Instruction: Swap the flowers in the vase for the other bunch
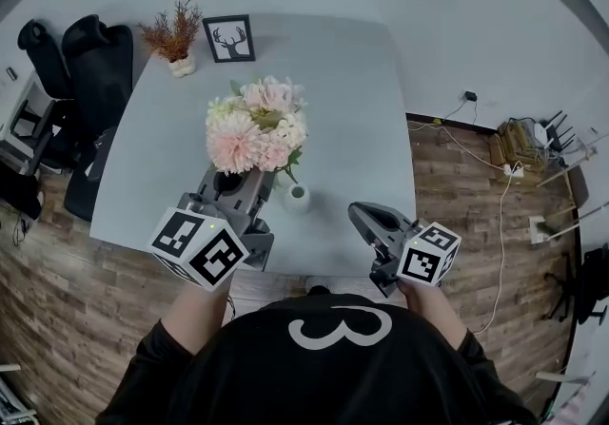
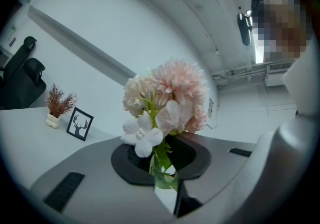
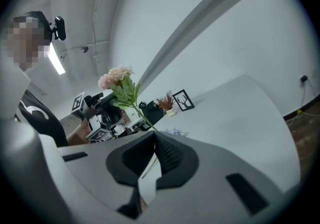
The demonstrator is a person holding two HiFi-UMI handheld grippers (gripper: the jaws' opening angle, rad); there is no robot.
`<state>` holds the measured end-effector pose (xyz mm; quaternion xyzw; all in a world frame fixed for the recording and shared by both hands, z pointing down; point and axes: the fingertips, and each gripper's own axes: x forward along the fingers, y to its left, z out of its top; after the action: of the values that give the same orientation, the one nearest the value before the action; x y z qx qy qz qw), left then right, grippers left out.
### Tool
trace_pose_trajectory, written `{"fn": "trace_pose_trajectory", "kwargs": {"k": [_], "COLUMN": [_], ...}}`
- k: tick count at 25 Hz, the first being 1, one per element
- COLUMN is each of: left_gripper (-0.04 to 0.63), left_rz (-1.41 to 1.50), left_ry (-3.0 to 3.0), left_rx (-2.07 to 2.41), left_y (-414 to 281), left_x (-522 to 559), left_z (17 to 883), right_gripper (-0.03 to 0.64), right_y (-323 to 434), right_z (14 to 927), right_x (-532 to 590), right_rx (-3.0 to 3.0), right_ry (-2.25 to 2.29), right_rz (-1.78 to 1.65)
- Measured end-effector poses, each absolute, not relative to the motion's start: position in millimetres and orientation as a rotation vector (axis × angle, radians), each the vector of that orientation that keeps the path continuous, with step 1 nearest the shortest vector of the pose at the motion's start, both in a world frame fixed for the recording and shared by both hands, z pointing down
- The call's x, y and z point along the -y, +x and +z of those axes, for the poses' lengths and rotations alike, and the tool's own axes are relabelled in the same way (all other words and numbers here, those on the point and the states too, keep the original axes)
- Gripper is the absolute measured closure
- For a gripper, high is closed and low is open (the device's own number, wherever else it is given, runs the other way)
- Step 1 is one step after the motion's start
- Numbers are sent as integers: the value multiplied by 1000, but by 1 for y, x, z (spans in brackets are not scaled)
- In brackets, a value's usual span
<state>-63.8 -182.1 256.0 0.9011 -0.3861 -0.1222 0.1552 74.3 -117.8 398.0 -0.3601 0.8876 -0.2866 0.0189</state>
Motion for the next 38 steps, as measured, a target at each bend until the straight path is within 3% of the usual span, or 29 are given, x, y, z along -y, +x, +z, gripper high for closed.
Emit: {"fn": "trace_pose_trajectory", "kwargs": {"k": [17, 38], "left_gripper": [534, 538], "left_rz": [-270, 284], "left_ry": [2473, 2103], "left_rx": [1441, 1703], "left_y": [-190, -287], "left_x": [173, 201], "left_z": [252, 385], "right_gripper": [607, 607], "right_y": [22, 20], "right_z": [395, 414], "right_x": [146, 166], "right_rx": [-2808, -2780], "right_ry": [-1025, -1074], "right_rz": [-882, -958]}}
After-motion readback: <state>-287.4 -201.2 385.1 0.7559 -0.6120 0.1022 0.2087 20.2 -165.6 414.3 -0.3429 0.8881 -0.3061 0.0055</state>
